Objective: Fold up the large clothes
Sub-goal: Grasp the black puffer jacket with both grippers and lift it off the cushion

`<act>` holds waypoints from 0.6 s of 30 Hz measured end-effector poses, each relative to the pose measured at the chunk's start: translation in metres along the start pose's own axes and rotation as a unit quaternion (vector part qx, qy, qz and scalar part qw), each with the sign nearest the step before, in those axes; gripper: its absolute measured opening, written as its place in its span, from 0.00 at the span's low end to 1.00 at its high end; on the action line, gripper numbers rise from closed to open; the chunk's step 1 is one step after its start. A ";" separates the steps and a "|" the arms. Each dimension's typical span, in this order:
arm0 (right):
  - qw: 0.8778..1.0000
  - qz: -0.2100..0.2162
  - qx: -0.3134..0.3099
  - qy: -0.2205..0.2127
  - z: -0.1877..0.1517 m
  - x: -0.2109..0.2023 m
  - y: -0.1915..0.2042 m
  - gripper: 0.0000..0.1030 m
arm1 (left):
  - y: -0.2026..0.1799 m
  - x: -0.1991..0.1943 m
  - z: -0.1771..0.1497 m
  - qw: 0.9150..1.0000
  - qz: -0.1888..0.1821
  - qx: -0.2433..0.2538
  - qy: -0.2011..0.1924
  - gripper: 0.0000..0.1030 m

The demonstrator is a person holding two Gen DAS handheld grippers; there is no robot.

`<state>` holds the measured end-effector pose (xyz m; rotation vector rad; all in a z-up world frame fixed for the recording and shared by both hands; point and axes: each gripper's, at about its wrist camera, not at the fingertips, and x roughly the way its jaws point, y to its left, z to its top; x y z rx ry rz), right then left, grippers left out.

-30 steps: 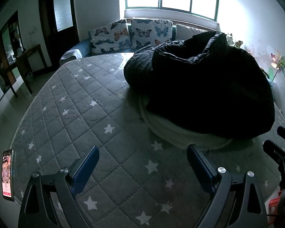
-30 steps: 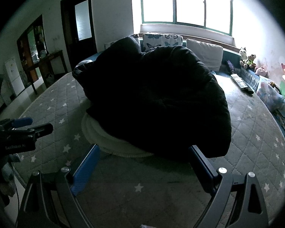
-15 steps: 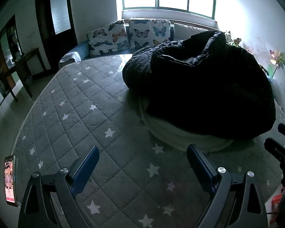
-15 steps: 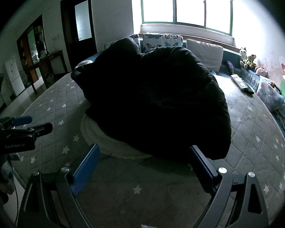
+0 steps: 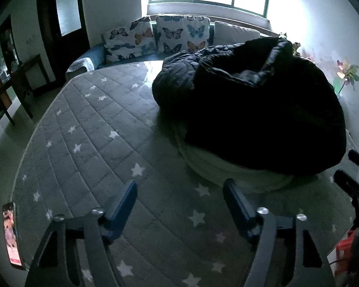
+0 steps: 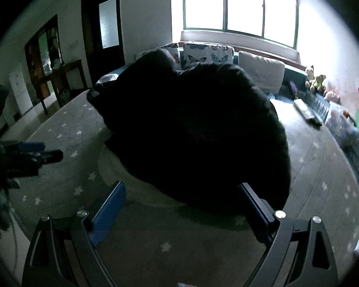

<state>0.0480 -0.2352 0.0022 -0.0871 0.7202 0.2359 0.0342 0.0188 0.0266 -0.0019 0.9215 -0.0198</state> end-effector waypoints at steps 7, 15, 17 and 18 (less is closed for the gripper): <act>0.999 -0.041 -0.027 -0.015 0.028 0.008 -0.021 0.98 | 0.011 -0.001 0.030 0.999 0.003 0.028 -0.022 0.71; 0.993 -0.097 -0.068 -0.010 0.061 0.034 -0.051 0.98 | 0.015 0.025 0.076 0.997 -0.035 0.063 -0.014 0.75; 0.992 -0.097 -0.077 -0.004 0.066 0.041 -0.053 0.98 | 0.011 0.034 0.083 0.996 -0.039 0.077 -0.007 0.76; 0.992 -0.091 -0.082 0.001 0.069 0.046 -0.053 0.98 | 0.007 0.039 0.085 0.995 -0.046 0.091 -0.006 0.76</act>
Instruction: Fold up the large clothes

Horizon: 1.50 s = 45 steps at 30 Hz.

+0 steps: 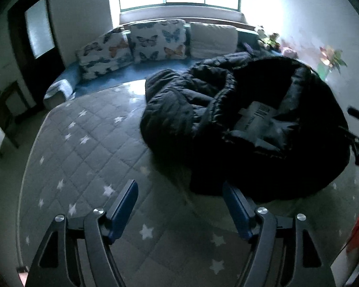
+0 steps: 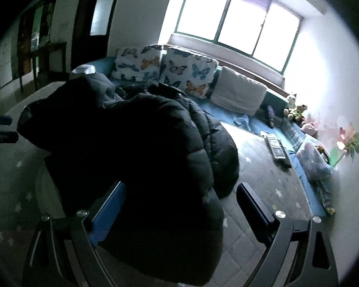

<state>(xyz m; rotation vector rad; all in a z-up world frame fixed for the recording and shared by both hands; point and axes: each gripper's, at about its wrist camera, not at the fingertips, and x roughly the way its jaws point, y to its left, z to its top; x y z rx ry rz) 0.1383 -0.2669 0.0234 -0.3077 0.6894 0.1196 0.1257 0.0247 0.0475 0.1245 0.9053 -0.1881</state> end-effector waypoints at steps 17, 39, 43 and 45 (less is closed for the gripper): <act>0.998 -0.007 -0.061 0.030 0.018 0.028 0.018 0.65 | -0.032 0.052 0.030 0.984 -0.030 0.171 -0.025 0.26; 0.997 0.027 -0.070 0.017 0.025 -0.008 0.013 0.33 | 0.032 -0.034 0.064 0.998 -0.042 0.013 -0.050 0.04; 0.996 0.037 -0.073 0.027 0.029 -0.006 0.003 0.50 | 0.063 -0.011 0.072 0.997 -0.064 -0.038 0.005 0.05; 0.996 0.038 -0.081 0.029 0.032 -0.007 0.001 0.58 | 0.071 -0.003 0.075 0.993 -0.096 -0.062 0.024 0.05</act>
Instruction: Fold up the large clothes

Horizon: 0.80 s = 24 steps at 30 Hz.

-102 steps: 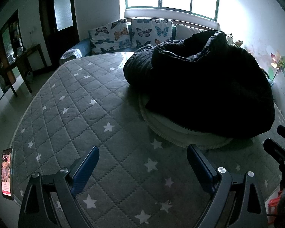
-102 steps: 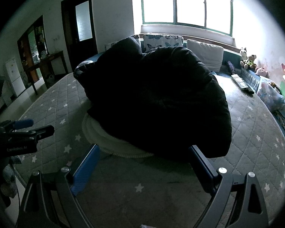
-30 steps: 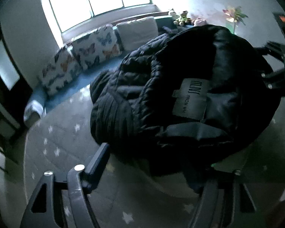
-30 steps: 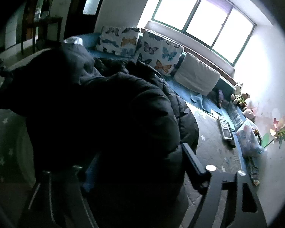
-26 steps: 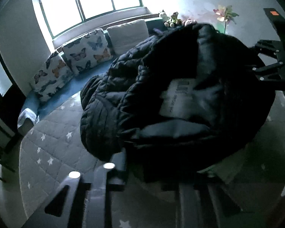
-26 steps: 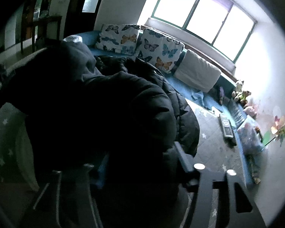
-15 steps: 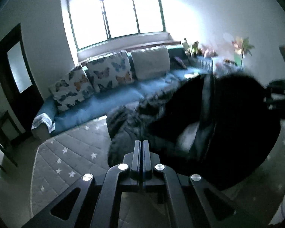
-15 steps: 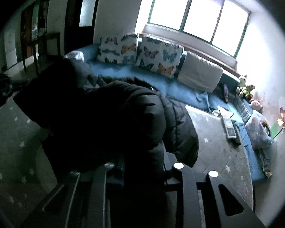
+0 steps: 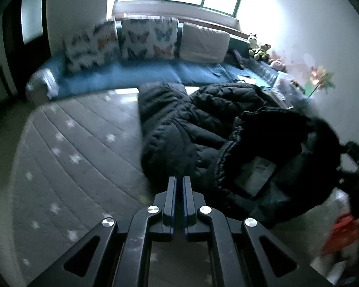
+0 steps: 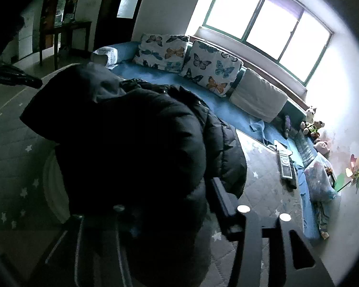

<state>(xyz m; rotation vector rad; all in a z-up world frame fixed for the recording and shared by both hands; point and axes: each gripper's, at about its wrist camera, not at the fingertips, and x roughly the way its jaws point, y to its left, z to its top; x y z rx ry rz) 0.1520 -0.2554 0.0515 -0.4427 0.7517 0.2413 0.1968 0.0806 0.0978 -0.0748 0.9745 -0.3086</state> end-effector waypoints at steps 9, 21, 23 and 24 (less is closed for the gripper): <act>0.996 -0.026 -0.086 -0.005 -0.001 -0.011 0.015 0.62 | 0.024 0.028 0.038 0.997 -0.019 -0.074 0.014 0.65; 0.998 0.004 -0.062 -0.020 0.007 -0.010 0.003 0.63 | 0.077 0.130 0.073 0.979 -0.060 -0.185 0.065 0.79; 0.998 0.006 -0.063 -0.020 0.009 -0.004 0.002 0.64 | 0.085 0.145 0.075 0.974 -0.070 -0.201 0.073 0.80; 0.998 0.009 -0.063 -0.019 0.011 0.001 0.003 0.65 | 0.088 0.155 0.076 0.972 -0.073 -0.210 0.080 0.80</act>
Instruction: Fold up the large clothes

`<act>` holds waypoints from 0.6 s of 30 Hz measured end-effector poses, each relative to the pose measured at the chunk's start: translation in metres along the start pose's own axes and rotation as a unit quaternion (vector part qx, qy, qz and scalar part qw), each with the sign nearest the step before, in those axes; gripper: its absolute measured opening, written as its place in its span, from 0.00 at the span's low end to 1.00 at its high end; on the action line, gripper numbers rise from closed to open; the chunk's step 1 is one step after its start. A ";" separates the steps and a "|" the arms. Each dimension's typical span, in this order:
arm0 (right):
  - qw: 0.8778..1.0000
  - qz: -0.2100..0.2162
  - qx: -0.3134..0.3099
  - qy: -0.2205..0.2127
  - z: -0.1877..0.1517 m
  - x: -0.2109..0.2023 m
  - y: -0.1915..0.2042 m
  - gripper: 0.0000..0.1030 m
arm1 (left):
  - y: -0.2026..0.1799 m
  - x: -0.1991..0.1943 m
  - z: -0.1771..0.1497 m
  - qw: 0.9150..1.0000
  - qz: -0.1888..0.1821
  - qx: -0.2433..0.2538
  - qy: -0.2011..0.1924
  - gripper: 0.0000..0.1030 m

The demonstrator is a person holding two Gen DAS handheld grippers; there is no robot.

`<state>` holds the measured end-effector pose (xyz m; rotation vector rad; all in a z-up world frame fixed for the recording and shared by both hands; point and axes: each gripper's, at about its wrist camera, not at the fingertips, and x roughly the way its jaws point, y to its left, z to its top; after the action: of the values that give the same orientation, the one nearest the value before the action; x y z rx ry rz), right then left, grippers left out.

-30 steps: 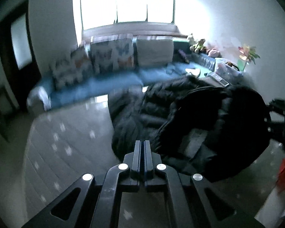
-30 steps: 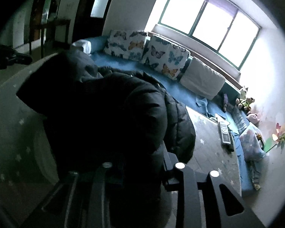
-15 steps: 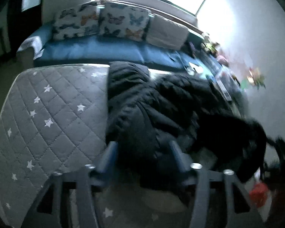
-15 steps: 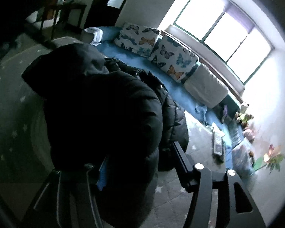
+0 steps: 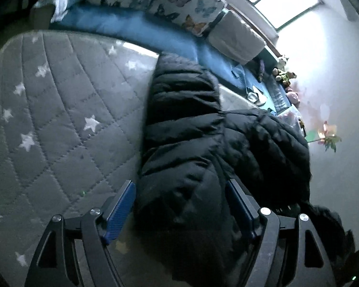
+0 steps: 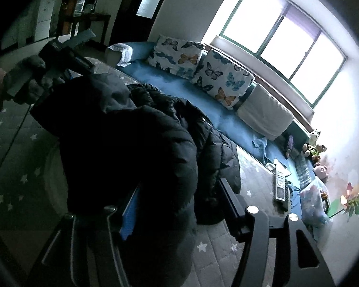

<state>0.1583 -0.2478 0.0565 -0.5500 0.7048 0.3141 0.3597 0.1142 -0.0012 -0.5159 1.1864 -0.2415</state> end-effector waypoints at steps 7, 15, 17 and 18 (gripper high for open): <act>1.000 -0.011 -0.004 0.016 0.002 0.028 -0.003 0.71 | -0.001 0.040 0.014 0.999 -0.010 -0.010 0.037 0.80; 0.999 -0.018 0.009 0.032 -0.002 0.038 0.002 0.53 | -0.023 0.027 0.005 1.000 -0.015 0.014 -0.016 0.29; 0.999 -0.013 0.019 0.030 0.000 0.032 0.005 0.42 | -0.039 0.007 0.000 0.998 -0.003 0.034 -0.048 0.24; 0.999 -0.015 0.022 0.025 0.002 0.027 0.007 0.37 | -0.050 -0.007 -0.003 0.996 0.003 0.051 -0.069 0.23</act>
<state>0.1753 -0.2384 0.0364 -0.5276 0.7494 0.2577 0.3583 0.0737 0.0286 -0.4329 1.0369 -0.2549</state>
